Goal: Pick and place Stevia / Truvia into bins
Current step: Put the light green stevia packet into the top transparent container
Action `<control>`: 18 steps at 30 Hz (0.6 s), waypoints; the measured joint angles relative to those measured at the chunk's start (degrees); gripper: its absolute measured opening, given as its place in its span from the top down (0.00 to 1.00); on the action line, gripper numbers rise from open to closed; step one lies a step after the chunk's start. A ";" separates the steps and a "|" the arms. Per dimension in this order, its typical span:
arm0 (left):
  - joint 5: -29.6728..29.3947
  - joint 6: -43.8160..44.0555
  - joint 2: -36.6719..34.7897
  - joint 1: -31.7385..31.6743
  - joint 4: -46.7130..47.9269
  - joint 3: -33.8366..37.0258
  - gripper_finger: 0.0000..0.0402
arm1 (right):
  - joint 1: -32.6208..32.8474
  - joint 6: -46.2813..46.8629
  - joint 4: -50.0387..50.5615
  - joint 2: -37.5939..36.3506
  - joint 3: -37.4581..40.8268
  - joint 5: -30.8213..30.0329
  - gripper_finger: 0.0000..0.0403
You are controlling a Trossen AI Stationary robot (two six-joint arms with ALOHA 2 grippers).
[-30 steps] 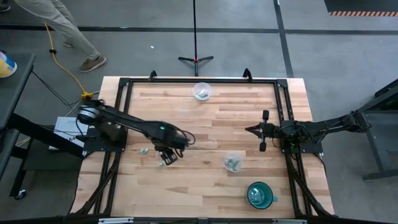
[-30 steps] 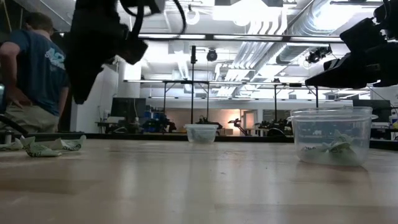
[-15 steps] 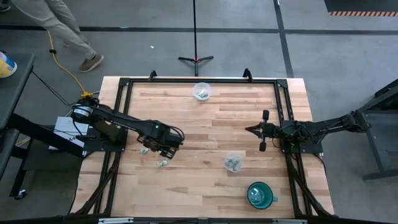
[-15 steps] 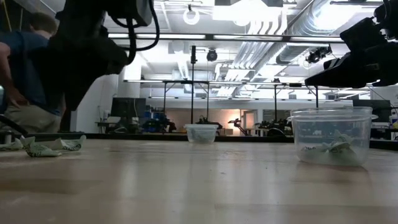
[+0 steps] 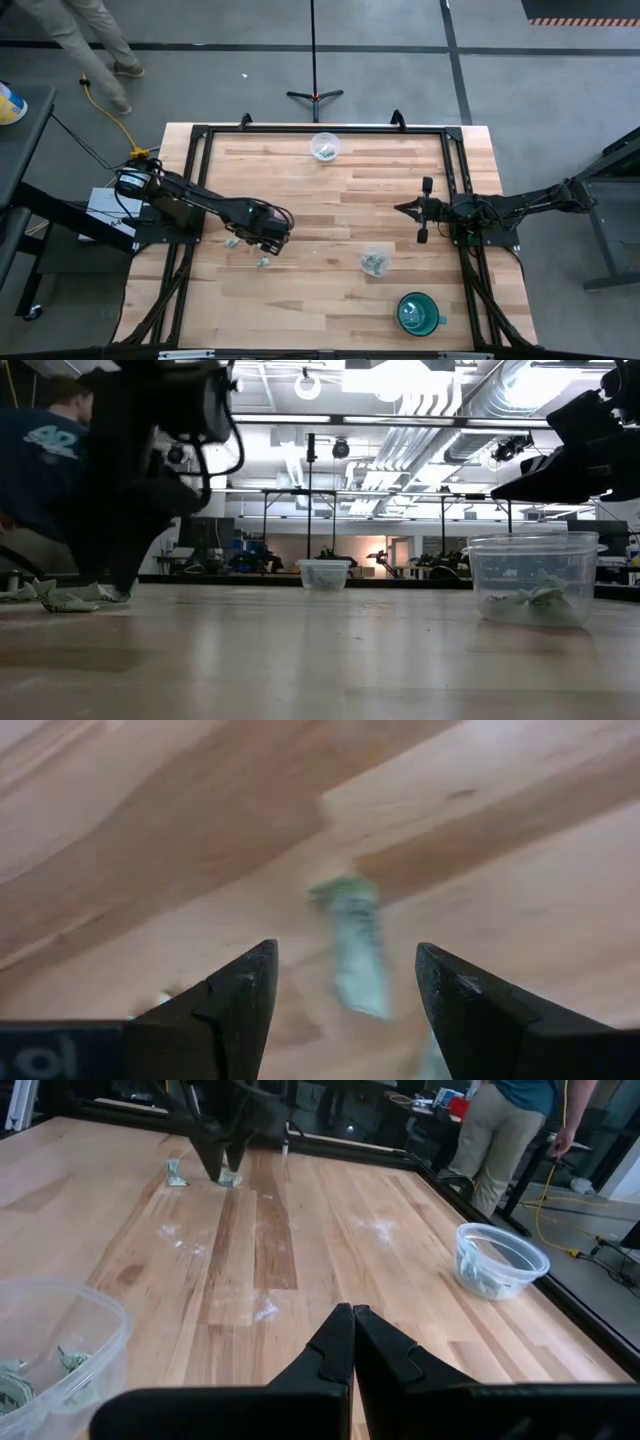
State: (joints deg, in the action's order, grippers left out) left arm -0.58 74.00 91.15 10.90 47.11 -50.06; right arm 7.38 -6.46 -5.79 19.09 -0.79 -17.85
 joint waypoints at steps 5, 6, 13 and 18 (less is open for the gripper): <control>0.19 -0.23 -0.20 0.00 -2.04 3.65 0.33 | 0.00 0.00 0.03 0.02 -0.01 0.00 1.00; 0.32 -0.28 -0.30 -0.02 -2.92 4.25 0.33 | 0.00 0.00 0.01 0.02 0.01 0.00 1.00; 0.68 -3.80 -0.29 -0.02 -5.87 5.36 0.49 | 0.00 0.00 0.01 0.02 0.01 0.00 1.00; -1.35 -5.88 -0.18 -0.32 -6.67 5.15 0.73 | 0.01 -0.01 0.04 0.02 0.00 0.00 1.00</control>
State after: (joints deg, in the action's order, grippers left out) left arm -1.93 68.12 90.97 10.57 40.44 -44.91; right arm 7.38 -6.47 -5.75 19.11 -0.79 -17.85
